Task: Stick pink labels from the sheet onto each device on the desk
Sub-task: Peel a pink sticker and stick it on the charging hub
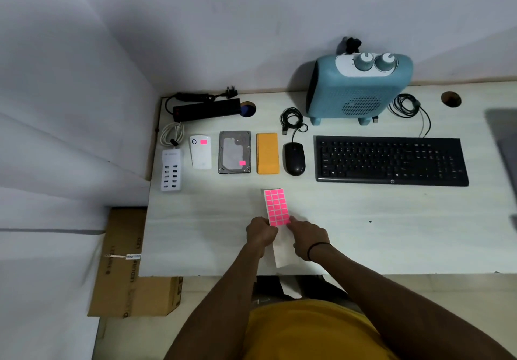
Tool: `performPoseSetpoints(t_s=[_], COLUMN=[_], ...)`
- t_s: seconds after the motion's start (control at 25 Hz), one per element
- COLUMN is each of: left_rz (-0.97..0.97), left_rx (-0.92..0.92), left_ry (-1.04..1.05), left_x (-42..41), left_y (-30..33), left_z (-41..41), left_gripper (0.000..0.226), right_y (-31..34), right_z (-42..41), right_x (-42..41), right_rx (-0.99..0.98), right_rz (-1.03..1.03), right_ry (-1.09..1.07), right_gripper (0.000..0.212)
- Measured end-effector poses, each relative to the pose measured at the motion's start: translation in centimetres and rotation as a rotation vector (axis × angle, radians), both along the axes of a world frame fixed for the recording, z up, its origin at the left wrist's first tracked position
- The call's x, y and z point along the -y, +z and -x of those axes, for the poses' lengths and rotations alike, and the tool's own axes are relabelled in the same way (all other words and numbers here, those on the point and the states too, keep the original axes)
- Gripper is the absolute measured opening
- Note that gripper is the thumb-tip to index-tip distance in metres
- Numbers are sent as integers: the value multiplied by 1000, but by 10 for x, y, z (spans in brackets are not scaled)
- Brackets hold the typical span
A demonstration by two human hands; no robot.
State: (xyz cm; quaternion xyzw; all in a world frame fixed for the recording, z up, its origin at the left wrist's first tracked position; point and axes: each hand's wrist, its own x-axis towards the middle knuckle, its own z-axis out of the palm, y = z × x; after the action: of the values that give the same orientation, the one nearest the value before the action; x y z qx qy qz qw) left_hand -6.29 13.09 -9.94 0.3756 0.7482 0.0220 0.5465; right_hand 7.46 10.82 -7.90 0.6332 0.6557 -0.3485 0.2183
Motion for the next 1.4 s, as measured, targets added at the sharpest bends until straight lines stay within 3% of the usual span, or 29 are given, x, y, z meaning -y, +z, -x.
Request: performPoseSetpoints(t_s=[0.12,0.28,0.48,0.72,0.96,1.04,1.24,1.4], left_rz=[32,7,-7,-138,-164,-167,-125,-76], left_rx=[40,245,482,427,397,374,200,109], left_ry=[141,350,308,177,187,201,234,251], left_x=[5,4,-3,-8,-5,-3,7,26], left_y=[0,9,25,36,36,32,15,-3], left_z=[2,4,4,-5,-18,-24,-38,-36], left_gripper=[25,19,21,20,16,15,17,17], right_y=[-1,5,22,36,35,34,30,32], right_z=[-6,-11,-17,-29,-42,-49,-67,-77], right_x=[-2,-14,-29,-34,-32,-30,-25,-25], right_rx=[-126,-288,-416,-456,-461,-500,-711,-835], right_rz=[-45,-258,-359,-416,-423,-406,-162,20], right_ry=[-114,-286,-323,-312,-333,-443,-1016,-1152], right_gripper=[57,34,16,14,12,11,3,6])
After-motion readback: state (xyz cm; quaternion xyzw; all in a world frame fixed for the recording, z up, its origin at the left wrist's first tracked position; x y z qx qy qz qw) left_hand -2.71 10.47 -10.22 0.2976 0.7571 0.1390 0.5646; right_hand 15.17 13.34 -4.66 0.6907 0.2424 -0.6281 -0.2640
